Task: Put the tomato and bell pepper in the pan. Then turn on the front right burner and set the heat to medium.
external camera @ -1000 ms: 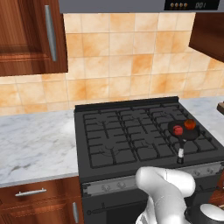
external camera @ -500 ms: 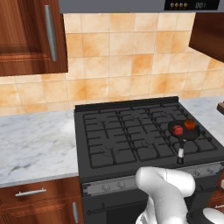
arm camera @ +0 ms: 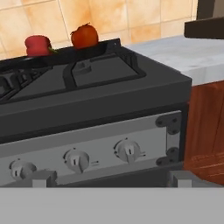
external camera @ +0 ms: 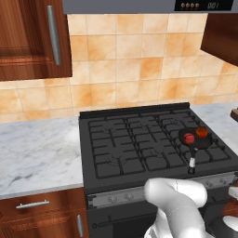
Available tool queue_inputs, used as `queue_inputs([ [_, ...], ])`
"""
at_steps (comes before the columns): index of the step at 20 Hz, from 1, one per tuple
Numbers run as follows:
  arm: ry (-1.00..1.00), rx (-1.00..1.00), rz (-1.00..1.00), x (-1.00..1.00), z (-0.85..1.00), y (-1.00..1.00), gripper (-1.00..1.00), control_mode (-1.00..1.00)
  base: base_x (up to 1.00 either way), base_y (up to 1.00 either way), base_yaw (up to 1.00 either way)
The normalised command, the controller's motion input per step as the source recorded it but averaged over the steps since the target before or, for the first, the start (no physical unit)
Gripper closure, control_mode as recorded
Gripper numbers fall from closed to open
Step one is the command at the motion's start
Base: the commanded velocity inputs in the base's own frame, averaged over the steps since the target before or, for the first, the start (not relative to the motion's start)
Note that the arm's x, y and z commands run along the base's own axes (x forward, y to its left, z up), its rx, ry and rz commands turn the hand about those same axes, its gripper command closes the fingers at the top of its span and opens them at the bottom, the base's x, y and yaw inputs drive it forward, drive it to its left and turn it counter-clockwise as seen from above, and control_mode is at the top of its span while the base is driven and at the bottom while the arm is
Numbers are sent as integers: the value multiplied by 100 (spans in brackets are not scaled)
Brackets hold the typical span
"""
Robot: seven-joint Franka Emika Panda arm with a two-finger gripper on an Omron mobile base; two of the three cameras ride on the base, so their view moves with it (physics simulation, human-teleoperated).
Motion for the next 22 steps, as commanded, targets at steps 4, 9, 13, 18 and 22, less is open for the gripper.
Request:
queue_inputs([
  [4,0,0,0,21,-10,0,-100,-100,0,0,0],
  [9,0,1,0,7,-10,-11,-100,-100,0,0,0],
  [13,0,1,2,0,-15,-28,-100,-100,0,0,0],
  [18,8,1,1,4,-23,-21,-100,-100,0,0,0],
  [22,11,-18,0,28,-28,-16,-100,-100,0,0,0],
])
